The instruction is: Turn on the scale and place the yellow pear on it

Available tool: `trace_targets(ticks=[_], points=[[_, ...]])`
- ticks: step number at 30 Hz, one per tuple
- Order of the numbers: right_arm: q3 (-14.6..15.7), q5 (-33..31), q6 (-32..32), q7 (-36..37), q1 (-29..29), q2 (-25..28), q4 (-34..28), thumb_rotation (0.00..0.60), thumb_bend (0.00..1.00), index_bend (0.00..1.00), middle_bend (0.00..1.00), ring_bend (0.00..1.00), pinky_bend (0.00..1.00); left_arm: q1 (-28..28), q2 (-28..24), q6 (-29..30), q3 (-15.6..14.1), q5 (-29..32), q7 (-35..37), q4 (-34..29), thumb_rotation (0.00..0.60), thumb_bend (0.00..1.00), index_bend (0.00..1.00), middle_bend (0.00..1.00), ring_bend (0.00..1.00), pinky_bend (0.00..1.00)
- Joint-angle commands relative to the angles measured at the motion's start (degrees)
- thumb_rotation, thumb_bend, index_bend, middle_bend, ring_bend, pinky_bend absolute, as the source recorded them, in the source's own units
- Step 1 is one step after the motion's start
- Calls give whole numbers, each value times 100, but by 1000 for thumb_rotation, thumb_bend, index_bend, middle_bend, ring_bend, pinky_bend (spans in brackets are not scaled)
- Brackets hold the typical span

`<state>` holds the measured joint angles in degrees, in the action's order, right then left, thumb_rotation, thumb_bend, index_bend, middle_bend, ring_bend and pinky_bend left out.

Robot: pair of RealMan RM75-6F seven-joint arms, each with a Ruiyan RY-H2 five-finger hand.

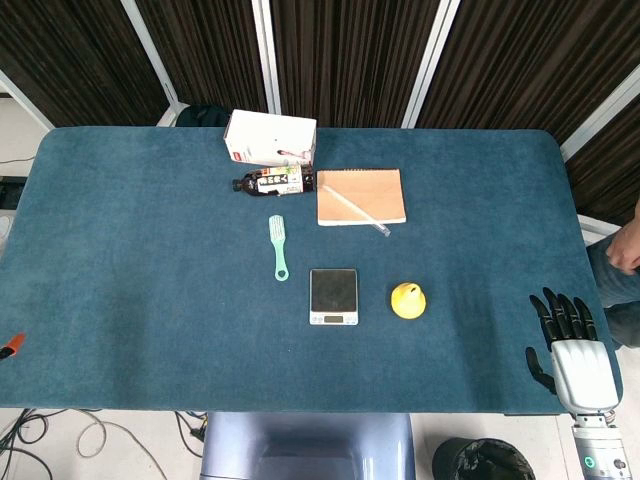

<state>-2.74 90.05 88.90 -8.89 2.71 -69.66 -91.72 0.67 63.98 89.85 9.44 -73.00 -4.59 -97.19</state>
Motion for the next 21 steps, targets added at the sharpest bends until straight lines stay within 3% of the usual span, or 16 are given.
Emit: trace_targets(ticks=[1,21], points=[[1,2,1,-2,-1,0,1,600,503,66,27,40,14,-3,-3,4,0,-4,7,0,600,0,34,0,0,0],[39,100,39,83,-13,48,-54,600,504,66,27,48,44,-6,-4,10,33,37,48,12,600,0,34,0,0,0]])
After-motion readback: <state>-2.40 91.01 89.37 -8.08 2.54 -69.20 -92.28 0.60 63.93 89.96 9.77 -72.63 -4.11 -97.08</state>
